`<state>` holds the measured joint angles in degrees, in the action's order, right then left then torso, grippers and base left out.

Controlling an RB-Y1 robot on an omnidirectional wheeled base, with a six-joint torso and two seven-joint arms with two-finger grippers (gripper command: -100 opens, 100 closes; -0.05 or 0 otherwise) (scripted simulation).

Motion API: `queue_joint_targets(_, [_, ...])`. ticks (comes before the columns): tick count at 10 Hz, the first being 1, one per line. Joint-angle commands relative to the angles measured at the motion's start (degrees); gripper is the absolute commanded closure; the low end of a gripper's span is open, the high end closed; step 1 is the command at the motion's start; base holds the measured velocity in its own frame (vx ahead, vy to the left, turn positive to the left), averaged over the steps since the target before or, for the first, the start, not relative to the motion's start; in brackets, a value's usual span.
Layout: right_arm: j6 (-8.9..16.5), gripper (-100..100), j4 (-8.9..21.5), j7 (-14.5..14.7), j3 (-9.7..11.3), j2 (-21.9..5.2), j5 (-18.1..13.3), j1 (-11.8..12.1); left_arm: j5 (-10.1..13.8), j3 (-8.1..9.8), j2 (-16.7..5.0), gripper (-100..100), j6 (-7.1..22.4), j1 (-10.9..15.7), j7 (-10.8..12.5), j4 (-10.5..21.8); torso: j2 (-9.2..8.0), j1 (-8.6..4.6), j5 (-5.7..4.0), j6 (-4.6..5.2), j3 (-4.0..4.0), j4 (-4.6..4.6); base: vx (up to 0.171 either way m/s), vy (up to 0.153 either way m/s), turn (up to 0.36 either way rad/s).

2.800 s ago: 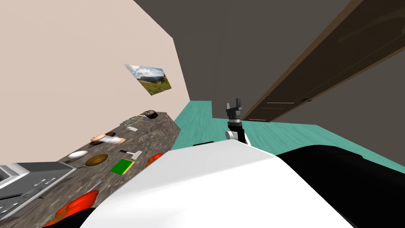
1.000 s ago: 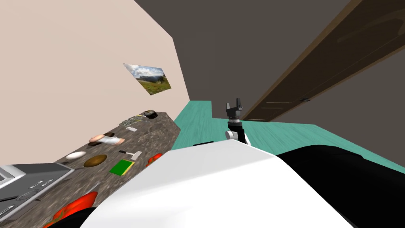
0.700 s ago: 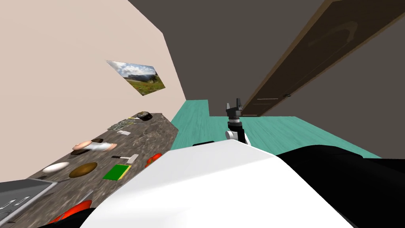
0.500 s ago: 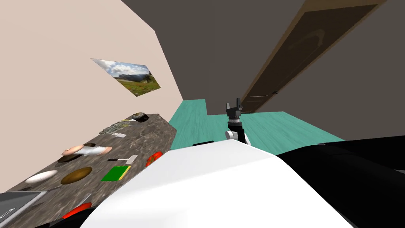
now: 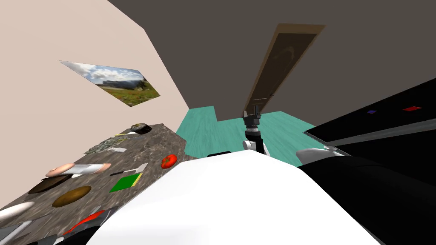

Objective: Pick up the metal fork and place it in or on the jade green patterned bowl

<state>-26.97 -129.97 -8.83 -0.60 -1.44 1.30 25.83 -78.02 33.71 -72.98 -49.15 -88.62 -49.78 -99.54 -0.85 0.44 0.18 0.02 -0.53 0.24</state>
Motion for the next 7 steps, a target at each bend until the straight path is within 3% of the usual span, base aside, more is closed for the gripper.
queue_joint_targets(1, [0.0, 0, 0.0, 0.0, 0.0, 0.0, 0.0, 0.0, 2.9, 1.29, -0.5, 100, 0.3, -0.9, -0.3, 1.4, 0.00, 0.00, 0.00, 0.00, 0.00, 0.00, -0.313, 0.004, -0.499])
queue_joint_targets(2, [0.0, 0, 0.0, 0.0, 0.0, 0.0, 0.0, 0.0, 3.1, 1.29, -0.5, 100, 0.3, -0.9, -0.3, 1.4, -0.06, 0.03, -0.02, 0.09, -0.03, 0.02, -0.267, 0.011, -0.209])
queue_joint_targets(4, [0.0, 0, 0.0, 0.0, 0.0, 0.0, 0.0, 0.0, 7.1, 2.52, -1.3, 100, 0.4, -2.2, -0.5, 3.7, -0.04, 0.18, 0.00, 0.01, -0.02, 0.00, -0.305, 0.027, -0.351])
queue_joint_targets(5, [0.0, 0, 0.0, 0.0, 0.0, 0.0, 0.0, 0.0, 7.2, 2.52, -1.3, 100, 0.4, -2.2, -0.5, 3.7, -0.12, 0.22, 0.01, -0.01, -0.07, 0.02, -0.247, -0.022, -0.210])
queue_joint_targets(6, [0.0, 0, 0.0, 0.0, 0.0, 0.0, 0.0, 0.0, 9.3, 3.01, -1.7, 100, 0.3, -2.8, -0.4, 4.9, 0.05, 0.11, 0.03, -0.09, 0.01, 0.00, -0.300, -0.036, -0.336])
queue_joint_targets(7, [0.0, 0, 0.0, 0.0, 0.0, 0.0, 0.0, 0.0, 9.3, 3.01, -1.7, 100, 0.3, -2.8, -0.4, 4.9, -0.05, 0.06, -0.02, 0.00, -0.02, 0.00, -0.266, -0.010, -0.190])
